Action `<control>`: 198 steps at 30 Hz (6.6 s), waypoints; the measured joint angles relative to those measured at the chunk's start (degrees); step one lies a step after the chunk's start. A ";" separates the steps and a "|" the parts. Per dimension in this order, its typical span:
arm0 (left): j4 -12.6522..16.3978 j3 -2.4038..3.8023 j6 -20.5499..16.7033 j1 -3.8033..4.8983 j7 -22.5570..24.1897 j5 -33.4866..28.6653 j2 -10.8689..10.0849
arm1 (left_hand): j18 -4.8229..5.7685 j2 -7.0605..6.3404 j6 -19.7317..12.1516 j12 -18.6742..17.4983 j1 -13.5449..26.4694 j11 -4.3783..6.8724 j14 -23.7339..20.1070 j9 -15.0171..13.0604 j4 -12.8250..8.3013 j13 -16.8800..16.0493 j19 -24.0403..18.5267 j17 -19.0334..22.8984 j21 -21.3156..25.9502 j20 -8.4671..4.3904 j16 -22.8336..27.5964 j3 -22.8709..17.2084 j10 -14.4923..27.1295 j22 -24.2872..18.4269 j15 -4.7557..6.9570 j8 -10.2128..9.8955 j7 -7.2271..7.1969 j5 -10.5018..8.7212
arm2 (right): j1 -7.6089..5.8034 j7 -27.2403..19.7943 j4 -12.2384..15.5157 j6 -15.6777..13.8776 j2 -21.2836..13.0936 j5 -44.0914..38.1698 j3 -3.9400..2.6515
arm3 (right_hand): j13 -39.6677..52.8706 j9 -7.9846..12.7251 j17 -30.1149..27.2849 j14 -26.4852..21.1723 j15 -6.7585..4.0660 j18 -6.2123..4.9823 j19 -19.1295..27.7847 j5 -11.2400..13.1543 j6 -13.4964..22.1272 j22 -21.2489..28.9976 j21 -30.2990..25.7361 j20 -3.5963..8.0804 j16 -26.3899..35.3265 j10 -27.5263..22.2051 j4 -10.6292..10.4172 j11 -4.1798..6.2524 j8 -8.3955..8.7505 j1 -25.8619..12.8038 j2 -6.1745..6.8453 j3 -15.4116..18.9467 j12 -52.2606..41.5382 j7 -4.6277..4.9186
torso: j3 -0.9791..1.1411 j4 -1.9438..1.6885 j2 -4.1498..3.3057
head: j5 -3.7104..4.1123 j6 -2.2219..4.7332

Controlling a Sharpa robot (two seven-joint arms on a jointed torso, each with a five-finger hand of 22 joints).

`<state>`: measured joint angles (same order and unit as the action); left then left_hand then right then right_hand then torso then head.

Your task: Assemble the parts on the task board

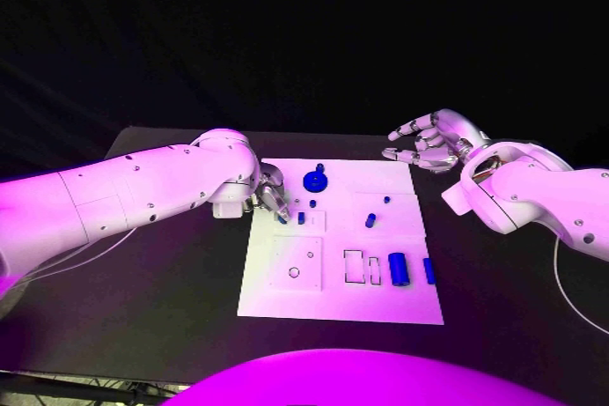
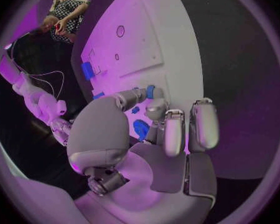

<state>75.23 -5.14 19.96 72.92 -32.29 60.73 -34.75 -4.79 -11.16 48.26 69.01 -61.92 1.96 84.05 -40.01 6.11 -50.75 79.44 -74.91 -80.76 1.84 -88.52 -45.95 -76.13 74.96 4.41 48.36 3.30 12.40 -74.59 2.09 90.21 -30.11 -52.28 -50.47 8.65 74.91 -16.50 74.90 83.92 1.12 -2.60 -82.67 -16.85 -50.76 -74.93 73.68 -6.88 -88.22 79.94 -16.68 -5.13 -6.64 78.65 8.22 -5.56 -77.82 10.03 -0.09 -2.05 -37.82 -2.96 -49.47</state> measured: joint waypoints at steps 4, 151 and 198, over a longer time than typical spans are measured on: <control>-0.06 -0.02 0.00 -0.01 -0.02 -0.02 0.06 | 0.00 -0.09 0.55 0.21 1.14 0.38 -0.21 0.09 -0.43 -0.19 0.21 0.00 0.00 -0.21 0.00 0.33 -0.39 0.00 0.21 0.00 -0.37 0.00 | 0.00 -0.01 0.00 0.00 0.00 0.00 0.00 | 0.00 0.00 0.00 0.00 0.00 0.00 0.00 0.00 0.00 0.00 0.00 0.00 0.00 0.00 0.00 0.00 0.00 0.00 0.00 0.00 0.00 0.00 | 0.00 -0.02 0.01 | 0.04 -0.07; -7.24 0.75 6.85 1.94 0.07 -10.39 2.73 | 0.00 6.35 -3.00 -0.46 -4.81 -1.53 -0.02 3.20 0.93 1.53 -1.34 0.00 2.10 0.90 0.45 4.98 3.01 -1.78 -0.85 -4.47 1.09 -9.95 | 0.03 -0.18 -0.23 -0.03 0.24 -0.11 0.00 | 0.01 0.15 0.03 0.00 0.00 0.00 0.00 0.00 0.00 -0.02 -0.23 0.00 0.00 0.00 0.00 0.00 -0.23 -0.23 0.23 0.00 0.00 0.00 | 0.05 -0.02 0.05 | -0.34 0.20; -8.18 0.34 9.91 2.00 -0.42 -3.86 4.98 | 0.00 5.14 -2.98 -0.23 -1.82 -1.03 -0.02 3.19 -1.38 1.45 -0.93 0.00 1.61 0.50 -0.04 2.05 2.09 -1.04 -0.85 -2.49 1.08 -9.82 | 0.03 -0.18 -0.16 -0.04 0.38 -0.18 0.00 | 0.00 0.15 0.01 0.00 0.00 0.00 0.00 0.00 0.00 0.02 -0.23 0.00 0.00 0.00 0.00 0.00 -0.23 -0.23 0.23 0.00 0.00 0.00 | -0.01 -0.01 0.02 | -0.37 -0.26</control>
<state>67.05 -4.79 29.86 74.92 -32.71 56.87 -29.76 -4.79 -6.01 45.27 68.78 -63.74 0.92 84.04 -36.82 4.73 -49.30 78.51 -74.90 -79.15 2.34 -88.56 -43.89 -74.04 73.92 3.56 45.87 4.38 2.58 -74.56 1.90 90.05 -30.15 -51.90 -50.66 8.65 74.91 -16.35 74.91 83.92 1.12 -2.60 -82.67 -16.85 -50.76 -74.91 73.44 -6.88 -88.23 79.94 -16.68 -5.13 -6.86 78.42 8.45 -5.56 -77.82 10.03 -0.10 -2.07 -37.80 -3.33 -49.73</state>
